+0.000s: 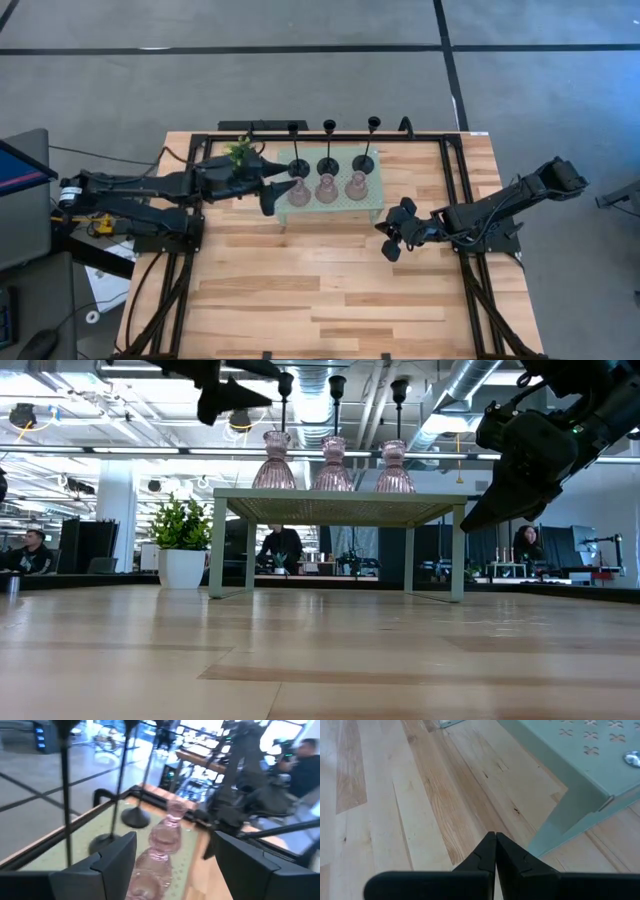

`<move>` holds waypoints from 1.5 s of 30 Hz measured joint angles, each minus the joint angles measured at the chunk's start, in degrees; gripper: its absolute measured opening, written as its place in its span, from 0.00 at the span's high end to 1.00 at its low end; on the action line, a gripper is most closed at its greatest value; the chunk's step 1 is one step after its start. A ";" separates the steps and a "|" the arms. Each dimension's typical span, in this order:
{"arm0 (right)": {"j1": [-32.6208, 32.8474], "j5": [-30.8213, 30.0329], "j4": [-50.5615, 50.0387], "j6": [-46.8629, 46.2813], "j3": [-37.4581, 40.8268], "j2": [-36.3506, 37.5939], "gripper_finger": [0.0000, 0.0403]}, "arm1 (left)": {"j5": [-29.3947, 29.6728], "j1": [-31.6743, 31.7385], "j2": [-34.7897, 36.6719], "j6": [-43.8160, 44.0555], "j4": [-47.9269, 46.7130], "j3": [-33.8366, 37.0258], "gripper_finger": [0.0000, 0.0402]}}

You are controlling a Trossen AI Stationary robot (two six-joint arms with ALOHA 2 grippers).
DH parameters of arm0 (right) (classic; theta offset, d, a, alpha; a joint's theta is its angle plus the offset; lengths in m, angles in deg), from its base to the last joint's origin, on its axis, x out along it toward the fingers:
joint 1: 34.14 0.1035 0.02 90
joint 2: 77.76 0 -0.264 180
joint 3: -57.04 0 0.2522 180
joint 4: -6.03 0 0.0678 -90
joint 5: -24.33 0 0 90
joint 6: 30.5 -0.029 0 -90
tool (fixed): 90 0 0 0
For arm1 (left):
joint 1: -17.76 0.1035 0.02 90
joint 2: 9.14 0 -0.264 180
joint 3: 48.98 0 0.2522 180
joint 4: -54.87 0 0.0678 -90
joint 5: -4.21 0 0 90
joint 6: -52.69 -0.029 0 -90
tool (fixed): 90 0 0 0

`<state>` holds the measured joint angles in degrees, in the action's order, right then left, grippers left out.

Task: Pick & Place candle stick holders
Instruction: Adjust the middle pink glass candle holder on the shelf

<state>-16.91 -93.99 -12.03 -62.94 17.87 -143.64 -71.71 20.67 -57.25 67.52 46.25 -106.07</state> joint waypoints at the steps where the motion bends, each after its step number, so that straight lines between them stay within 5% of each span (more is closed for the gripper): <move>1: 0.00 0.00 -0.01 0.00 0.00 0.00 1.00 | -1.17 0.00 0.73 0.00 -0.18 0.00 0.35; 9: 0.00 0.11 0.03 -0.02 0.00 0.00 1.00 | -14.23 -1.87 3.75 -1.93 -0.51 0.00 0.48; 24: 0.00 1.33 1.13 -0.01 0.00 0.00 1.00 | -14.55 -7.86 3.73 -10.65 -4.27 0.00 0.98; 35: 3.39 1.33 11.46 8.47 0.00 0.00 1.00 | -2.43 -19.10 3.73 -17.59 -4.28 0.00 0.99; 45: 5.66 1.27 13.31 11.84 0.00 0.00 1.00 | -1.93 -21.66 3.73 -17.55 -4.20 0.00 0.98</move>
<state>-11.25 -92.72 1.27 -51.10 17.87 -143.64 -73.64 -0.99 -53.52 49.97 42.06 -106.07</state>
